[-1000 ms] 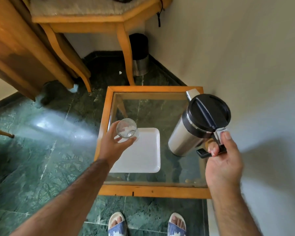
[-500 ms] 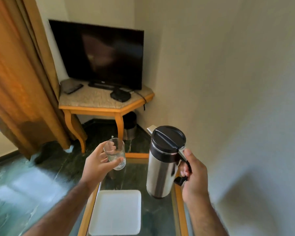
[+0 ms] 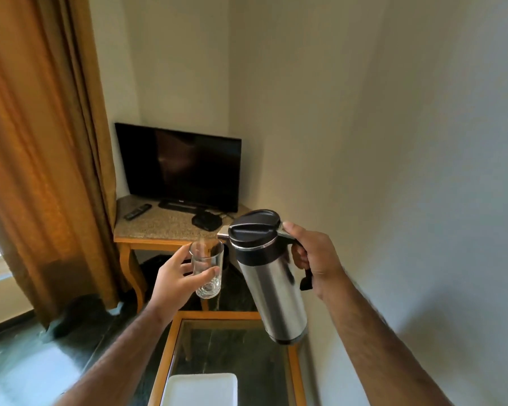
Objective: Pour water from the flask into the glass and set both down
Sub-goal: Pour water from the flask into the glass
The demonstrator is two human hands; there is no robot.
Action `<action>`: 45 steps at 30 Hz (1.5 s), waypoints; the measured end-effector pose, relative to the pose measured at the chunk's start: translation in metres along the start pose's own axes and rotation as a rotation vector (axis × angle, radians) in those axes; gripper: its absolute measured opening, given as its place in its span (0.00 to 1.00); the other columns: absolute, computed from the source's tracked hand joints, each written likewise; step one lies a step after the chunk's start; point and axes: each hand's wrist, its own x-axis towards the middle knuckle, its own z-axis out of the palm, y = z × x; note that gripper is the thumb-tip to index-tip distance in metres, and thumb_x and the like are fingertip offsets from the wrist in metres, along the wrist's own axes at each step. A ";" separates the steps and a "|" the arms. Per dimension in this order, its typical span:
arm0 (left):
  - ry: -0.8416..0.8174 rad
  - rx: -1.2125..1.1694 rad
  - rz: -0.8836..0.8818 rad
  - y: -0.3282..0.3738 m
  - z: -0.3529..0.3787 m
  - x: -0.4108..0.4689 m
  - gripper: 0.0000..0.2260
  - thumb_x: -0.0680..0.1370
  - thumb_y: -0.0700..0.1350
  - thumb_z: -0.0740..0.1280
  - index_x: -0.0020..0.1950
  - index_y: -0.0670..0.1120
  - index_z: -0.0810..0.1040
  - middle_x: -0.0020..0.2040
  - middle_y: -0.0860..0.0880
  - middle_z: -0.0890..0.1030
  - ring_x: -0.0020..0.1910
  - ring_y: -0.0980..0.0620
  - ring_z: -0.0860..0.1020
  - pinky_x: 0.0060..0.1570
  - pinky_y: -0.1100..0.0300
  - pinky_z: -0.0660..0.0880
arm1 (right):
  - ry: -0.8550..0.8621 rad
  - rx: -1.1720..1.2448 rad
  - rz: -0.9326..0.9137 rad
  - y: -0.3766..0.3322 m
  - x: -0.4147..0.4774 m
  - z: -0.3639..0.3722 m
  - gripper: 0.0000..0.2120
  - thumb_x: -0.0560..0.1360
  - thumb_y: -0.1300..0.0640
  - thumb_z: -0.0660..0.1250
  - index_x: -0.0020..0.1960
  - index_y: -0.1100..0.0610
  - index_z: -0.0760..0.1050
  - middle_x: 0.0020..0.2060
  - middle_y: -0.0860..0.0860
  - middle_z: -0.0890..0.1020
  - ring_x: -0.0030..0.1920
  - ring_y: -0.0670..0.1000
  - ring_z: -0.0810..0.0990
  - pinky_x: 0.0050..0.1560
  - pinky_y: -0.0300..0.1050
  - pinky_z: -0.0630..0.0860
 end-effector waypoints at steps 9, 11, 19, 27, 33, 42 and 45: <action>0.004 0.042 0.048 0.048 -0.015 -0.010 0.26 0.68 0.52 0.82 0.60 0.68 0.75 0.55 0.60 0.86 0.57 0.57 0.82 0.49 0.61 0.78 | -0.179 -0.167 -0.002 -0.084 -0.001 0.019 0.26 0.64 0.38 0.77 0.26 0.50 0.63 0.24 0.47 0.62 0.26 0.48 0.56 0.30 0.45 0.54; 0.000 0.041 0.064 0.053 -0.016 -0.013 0.25 0.69 0.50 0.82 0.60 0.66 0.75 0.58 0.56 0.85 0.58 0.56 0.82 0.51 0.59 0.77 | -0.236 -0.219 0.003 -0.098 0.000 0.026 0.26 0.66 0.39 0.77 0.27 0.49 0.63 0.25 0.49 0.61 0.27 0.49 0.55 0.32 0.48 0.53; 0.009 0.011 0.083 0.057 -0.021 -0.027 0.26 0.70 0.47 0.82 0.60 0.66 0.75 0.57 0.56 0.84 0.57 0.56 0.81 0.55 0.52 0.79 | -0.332 -0.456 0.019 -0.131 0.013 0.054 0.24 0.73 0.44 0.77 0.26 0.49 0.69 0.23 0.46 0.64 0.25 0.48 0.58 0.26 0.42 0.57; 0.001 0.016 0.071 0.051 -0.028 -0.035 0.26 0.69 0.47 0.82 0.58 0.68 0.75 0.56 0.57 0.84 0.58 0.57 0.81 0.57 0.49 0.79 | -0.399 -0.652 0.085 -0.148 0.019 0.081 0.22 0.68 0.40 0.77 0.26 0.49 0.71 0.23 0.46 0.68 0.23 0.46 0.62 0.26 0.41 0.60; 0.005 0.021 0.059 0.045 -0.034 -0.036 0.26 0.69 0.48 0.83 0.59 0.67 0.77 0.57 0.56 0.85 0.58 0.56 0.81 0.58 0.47 0.79 | -0.433 -0.746 0.111 -0.157 0.022 0.101 0.23 0.72 0.41 0.76 0.27 0.50 0.71 0.22 0.45 0.68 0.22 0.46 0.62 0.25 0.41 0.59; 0.036 -0.012 0.064 0.046 -0.041 -0.035 0.23 0.70 0.47 0.82 0.57 0.66 0.77 0.56 0.56 0.85 0.59 0.54 0.82 0.57 0.50 0.79 | -0.470 -0.921 0.097 -0.174 0.031 0.125 0.20 0.73 0.40 0.75 0.35 0.54 0.75 0.23 0.46 0.68 0.22 0.46 0.63 0.26 0.41 0.62; 0.052 -0.016 0.054 0.048 -0.044 -0.036 0.24 0.70 0.47 0.82 0.58 0.65 0.76 0.56 0.57 0.85 0.57 0.57 0.81 0.55 0.53 0.79 | -0.469 -0.937 0.088 -0.176 0.037 0.129 0.24 0.73 0.39 0.76 0.29 0.52 0.71 0.21 0.45 0.68 0.21 0.46 0.64 0.25 0.40 0.62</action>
